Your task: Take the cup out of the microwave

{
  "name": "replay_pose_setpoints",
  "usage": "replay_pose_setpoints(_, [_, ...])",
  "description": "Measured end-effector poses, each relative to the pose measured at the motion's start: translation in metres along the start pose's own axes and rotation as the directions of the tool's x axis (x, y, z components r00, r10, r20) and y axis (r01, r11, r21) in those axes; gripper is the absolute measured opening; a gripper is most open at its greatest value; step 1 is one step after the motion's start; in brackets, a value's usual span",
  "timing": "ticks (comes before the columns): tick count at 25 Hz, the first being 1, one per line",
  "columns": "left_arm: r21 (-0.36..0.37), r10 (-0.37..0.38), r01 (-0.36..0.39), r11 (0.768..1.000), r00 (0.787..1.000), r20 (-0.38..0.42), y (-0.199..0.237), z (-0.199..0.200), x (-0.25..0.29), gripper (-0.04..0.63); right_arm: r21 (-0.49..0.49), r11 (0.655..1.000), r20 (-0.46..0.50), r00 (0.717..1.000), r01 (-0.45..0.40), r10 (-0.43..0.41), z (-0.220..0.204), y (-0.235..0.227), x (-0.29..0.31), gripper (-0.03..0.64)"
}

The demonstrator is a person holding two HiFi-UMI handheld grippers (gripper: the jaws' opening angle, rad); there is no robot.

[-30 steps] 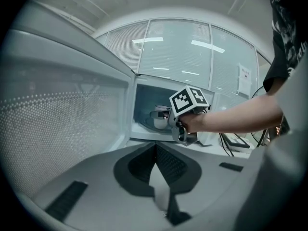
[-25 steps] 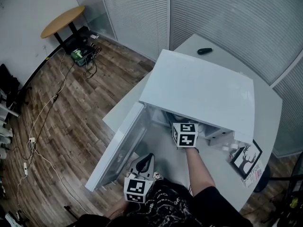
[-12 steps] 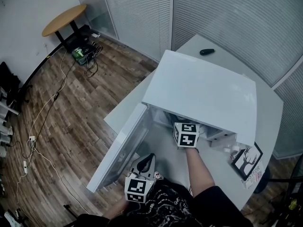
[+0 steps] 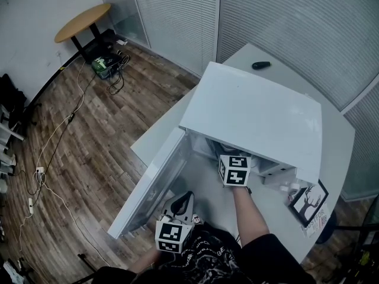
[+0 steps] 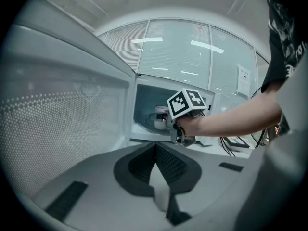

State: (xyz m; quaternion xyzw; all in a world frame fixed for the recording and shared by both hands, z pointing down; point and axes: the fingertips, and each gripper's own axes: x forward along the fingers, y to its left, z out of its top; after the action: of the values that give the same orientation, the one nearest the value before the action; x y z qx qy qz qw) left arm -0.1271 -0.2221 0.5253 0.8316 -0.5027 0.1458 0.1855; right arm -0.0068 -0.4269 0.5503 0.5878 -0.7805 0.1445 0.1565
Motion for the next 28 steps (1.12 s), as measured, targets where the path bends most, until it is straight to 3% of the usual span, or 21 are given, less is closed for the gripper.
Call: replay_pose_setpoints(28, [0.000, -0.017, 0.017, 1.000, 0.999, 0.051, -0.014, 0.007, -0.003, 0.006, -0.020, 0.999, 0.029, 0.999, -0.034, 0.034, -0.002, 0.013, -0.062, 0.402])
